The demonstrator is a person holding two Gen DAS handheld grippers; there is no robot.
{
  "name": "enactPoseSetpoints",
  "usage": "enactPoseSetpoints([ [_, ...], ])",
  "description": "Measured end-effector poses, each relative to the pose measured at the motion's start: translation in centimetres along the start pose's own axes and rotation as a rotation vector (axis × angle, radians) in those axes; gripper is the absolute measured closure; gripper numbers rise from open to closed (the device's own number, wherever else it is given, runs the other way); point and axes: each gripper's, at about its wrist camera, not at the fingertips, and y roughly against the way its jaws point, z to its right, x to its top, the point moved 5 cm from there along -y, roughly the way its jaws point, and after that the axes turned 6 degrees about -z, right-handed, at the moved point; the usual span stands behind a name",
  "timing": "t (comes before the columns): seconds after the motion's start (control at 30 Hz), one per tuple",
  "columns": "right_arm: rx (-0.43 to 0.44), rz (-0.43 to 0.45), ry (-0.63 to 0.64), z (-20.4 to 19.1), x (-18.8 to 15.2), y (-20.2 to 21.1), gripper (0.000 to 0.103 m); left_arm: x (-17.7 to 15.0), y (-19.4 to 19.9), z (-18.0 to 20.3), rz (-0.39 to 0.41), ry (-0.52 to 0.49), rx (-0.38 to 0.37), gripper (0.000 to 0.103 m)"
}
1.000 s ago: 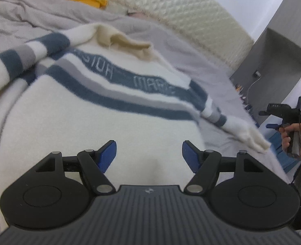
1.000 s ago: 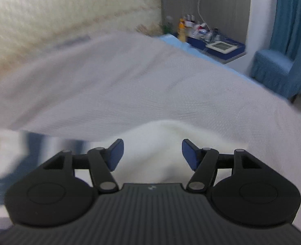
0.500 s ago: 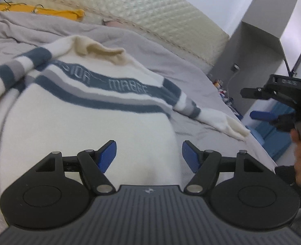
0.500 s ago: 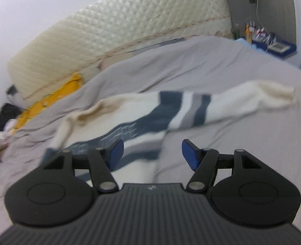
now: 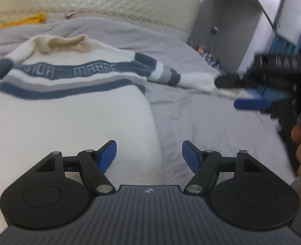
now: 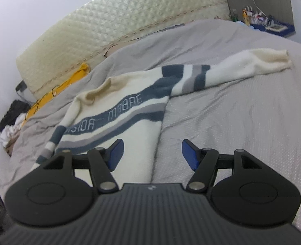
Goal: Fold large clothes
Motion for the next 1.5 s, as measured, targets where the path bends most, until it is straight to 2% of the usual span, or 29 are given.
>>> enactPoseSetpoints([
  [0.13,0.017,-0.021,-0.032,1.2,-0.3,-0.8,0.038,-0.1,-2.7,1.1,-0.027,-0.089,0.095,0.027],
  [0.27,0.036,-0.040,-0.079,2.4,-0.2,-1.5,0.038,-0.8,-4.6,2.1,-0.022,-0.232,0.233,0.027],
  [0.33,0.035,-0.046,-0.092,2.8,-0.1,-2.0,0.038,-1.2,-5.7,2.2,-0.049,-0.279,0.308,0.029],
  [0.43,0.034,-0.060,-0.101,3.1,-0.1,-2.7,0.038,-1.7,-6.3,2.0,-0.071,-0.319,0.379,0.043],
  [0.57,0.032,-0.079,-0.113,3.5,-0.2,-3.2,0.038,-1.1,-6.0,1.2,-0.075,-0.299,0.397,0.083],
  [0.63,0.045,-0.088,-0.126,3.6,-0.3,-3.2,0.035,-0.6,-5.3,0.8,-0.073,-0.273,0.385,0.086],
  [0.73,0.129,-0.086,-0.158,3.7,-0.2,-2.7,0.035,1.0,-3.1,-0.6,-0.053,-0.133,0.324,0.088],
  [0.87,0.157,-0.056,-0.117,2.6,-0.4,-2.0,0.035,2.8,0.7,-4.6,0.006,0.140,0.197,0.089],
  [1.0,0.270,-0.133,-0.128,1.1,-1.4,-3.3,0.035,3.6,3.1,-9.3,0.047,0.379,0.077,0.090],
  [1.1,0.389,-0.225,-0.138,-0.6,-2.9,-4.3,0.035,4.2,3.4,-11.6,0.061,0.495,0.017,0.090],
  [1.23,0.462,-0.335,-0.170,-2.7,-5.6,-6.4,0.035,4.2,3.4,-14.0,0.082,0.605,-0.009,0.090],
  [1.33,0.525,-0.422,-0.241,-3.8,-7.3,-9.0,0.035,3.7,3.1,-15.9,0.090,0.686,-0.010,0.090],
  [1.5,0.631,-0.480,-0.416,-4.2,-8.0,-13.1,0.036,2.9,2.9,-19.1,0.105,0.791,0.010,0.090],
])
